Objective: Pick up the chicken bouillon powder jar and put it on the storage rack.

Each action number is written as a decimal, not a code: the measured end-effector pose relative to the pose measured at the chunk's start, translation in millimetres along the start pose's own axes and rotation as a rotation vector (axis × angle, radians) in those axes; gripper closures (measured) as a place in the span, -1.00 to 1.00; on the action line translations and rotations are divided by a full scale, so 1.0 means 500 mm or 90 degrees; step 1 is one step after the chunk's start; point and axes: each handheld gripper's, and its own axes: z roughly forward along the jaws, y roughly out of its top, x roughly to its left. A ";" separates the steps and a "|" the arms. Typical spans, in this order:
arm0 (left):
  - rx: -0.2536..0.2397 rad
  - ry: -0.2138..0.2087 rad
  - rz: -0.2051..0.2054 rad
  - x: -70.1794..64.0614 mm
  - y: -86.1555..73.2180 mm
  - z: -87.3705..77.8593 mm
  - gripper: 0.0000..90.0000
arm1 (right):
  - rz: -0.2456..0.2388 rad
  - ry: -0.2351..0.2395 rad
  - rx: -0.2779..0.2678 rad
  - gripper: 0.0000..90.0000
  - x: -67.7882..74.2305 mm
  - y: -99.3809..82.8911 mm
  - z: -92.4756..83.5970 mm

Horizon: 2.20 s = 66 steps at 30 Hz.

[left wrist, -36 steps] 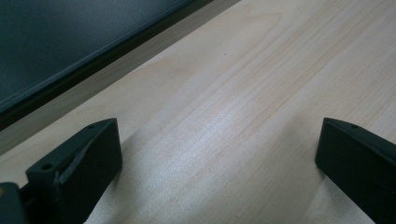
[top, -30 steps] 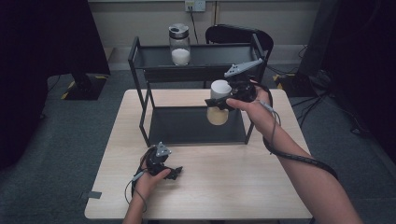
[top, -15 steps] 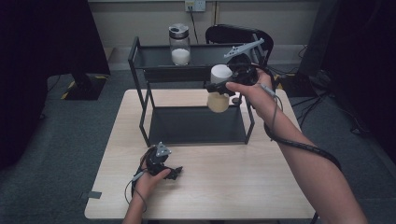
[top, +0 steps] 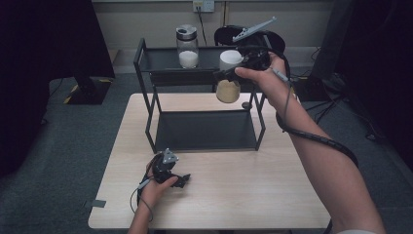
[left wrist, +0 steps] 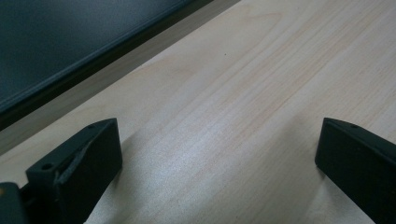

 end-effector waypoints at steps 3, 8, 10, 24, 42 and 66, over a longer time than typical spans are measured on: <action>0.000 0.000 0.000 0.000 0.000 0.000 -1.00 | -0.002 -0.005 0.002 -0.23 -0.001 0.014 -0.005; 0.000 0.000 0.000 0.000 0.000 0.000 -1.00 | 0.002 -0.008 -0.001 -0.23 -0.005 0.035 -0.016; 0.000 0.000 0.000 0.000 0.000 0.000 -1.00 | 0.002 -0.010 -0.003 -0.23 -0.007 0.042 -0.020; -0.001 0.000 0.000 0.000 -0.001 0.000 -1.00 | 0.026 -0.024 -0.009 -0.23 -0.026 0.085 -0.024; -0.001 0.001 0.001 0.000 -0.001 0.000 -1.00 | 0.049 -0.085 -0.010 -0.23 -0.052 0.156 0.027; -0.002 0.001 0.001 0.000 -0.001 0.000 -1.00 | 0.078 -0.118 -0.008 -0.23 -0.077 0.157 0.095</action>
